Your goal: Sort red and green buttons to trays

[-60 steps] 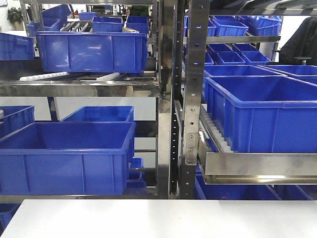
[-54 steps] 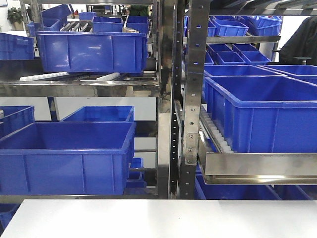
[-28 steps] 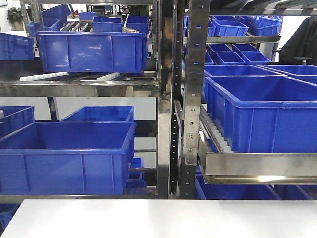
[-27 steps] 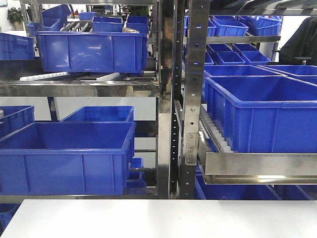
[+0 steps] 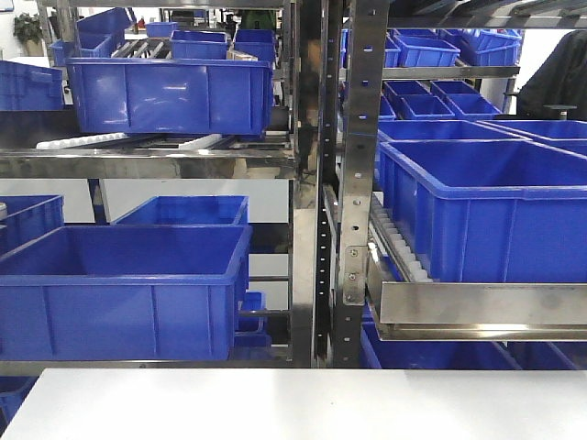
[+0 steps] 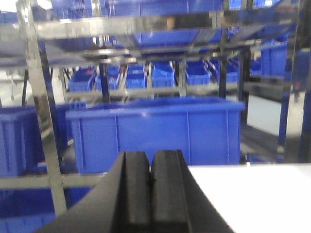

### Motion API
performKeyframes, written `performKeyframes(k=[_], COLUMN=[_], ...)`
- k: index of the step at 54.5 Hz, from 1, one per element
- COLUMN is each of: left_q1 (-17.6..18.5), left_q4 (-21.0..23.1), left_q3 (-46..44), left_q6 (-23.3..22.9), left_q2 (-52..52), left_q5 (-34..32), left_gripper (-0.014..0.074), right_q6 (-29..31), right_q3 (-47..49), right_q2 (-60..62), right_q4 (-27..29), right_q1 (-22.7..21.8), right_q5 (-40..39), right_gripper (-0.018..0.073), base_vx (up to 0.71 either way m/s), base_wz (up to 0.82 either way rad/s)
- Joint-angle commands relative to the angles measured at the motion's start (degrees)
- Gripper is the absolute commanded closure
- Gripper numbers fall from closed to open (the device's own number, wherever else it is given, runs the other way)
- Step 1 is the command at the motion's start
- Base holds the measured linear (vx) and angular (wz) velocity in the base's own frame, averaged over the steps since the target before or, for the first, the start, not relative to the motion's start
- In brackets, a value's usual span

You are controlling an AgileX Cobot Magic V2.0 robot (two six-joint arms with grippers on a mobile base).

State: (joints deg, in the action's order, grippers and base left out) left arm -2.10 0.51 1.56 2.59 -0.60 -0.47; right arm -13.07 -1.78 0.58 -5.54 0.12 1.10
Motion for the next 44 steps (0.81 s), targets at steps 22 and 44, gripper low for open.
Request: performKeyframes(k=[22, 44], left_q1=[0.1, 0.1], left_q4=[1.0, 1.0], left_q3=[-21.9, -23.2], left_q6=[-2.6, -1.0], left_q2=[11.8, 33.9], left_q5=[3.3, 9.2], left_gripper=[0.0598, 0.0502], right_q6=[0.1, -0.4], right_q3=[21.4, 23.4], right_q2=[-9.4, -25.2], right_q4=[-6.4, -10.0], right_q1=[-0.3, -0.3], right_q5=[13.7, 15.6], right_gripper=[0.0566, 0.0438], base_vx=[0.0, 0.0], base_wz=[0.0, 0.0])
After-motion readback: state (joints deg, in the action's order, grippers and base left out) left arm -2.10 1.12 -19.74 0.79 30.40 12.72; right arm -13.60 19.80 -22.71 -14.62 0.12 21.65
